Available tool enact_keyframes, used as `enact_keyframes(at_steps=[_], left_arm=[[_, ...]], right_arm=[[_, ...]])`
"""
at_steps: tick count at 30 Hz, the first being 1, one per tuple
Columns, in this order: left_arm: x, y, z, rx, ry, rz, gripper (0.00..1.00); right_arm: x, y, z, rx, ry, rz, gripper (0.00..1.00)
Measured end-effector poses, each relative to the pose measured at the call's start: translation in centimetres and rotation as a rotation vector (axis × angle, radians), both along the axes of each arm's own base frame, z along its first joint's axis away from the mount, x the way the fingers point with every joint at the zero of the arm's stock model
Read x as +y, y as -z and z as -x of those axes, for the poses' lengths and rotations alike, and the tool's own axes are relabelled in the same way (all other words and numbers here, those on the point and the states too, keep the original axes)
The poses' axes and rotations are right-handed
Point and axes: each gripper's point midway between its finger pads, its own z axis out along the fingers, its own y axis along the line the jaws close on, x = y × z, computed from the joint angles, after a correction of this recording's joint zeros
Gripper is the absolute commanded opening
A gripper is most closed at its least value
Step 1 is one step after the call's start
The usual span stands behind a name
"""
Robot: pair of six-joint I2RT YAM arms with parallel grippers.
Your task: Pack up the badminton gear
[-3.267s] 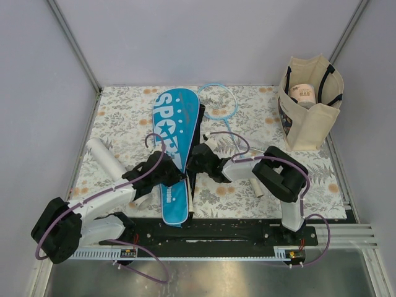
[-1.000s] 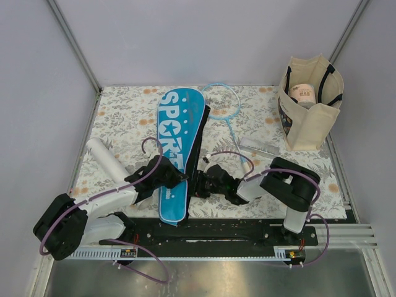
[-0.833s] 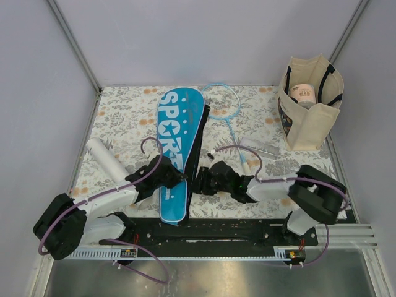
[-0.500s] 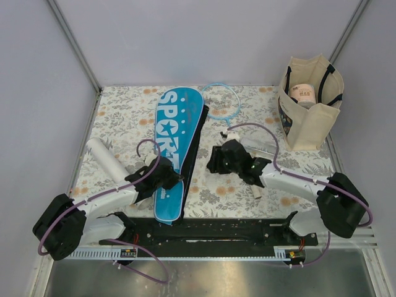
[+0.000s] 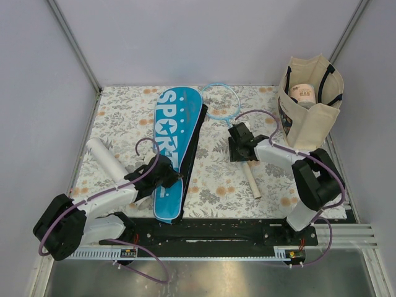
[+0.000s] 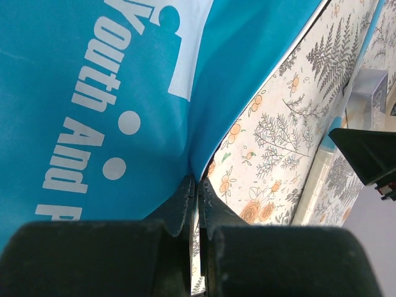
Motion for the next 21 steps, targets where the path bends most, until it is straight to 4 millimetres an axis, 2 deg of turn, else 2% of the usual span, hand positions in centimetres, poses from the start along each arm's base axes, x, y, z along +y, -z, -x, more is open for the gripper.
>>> enact_keyframes(at_steps=[3,8,21], left_arm=[[-0.1,-0.1,-0.1,-0.002,0.009,-0.003,0.00],[-0.1,0.2,-0.1,0.005,0.014,-0.009,0.00],[-0.4,0.3,-0.3,0.006,0.024,-0.008,0.00]], right_arm=[[-0.2,0.8,-0.3,0.026,-0.013,0.032,0.56],[0.2,0.9,-1.4,0.030,-0.033,0.055,0.56],[-0.9,0.9,-3.1,0.042,-0.024,0.096,0.56]])
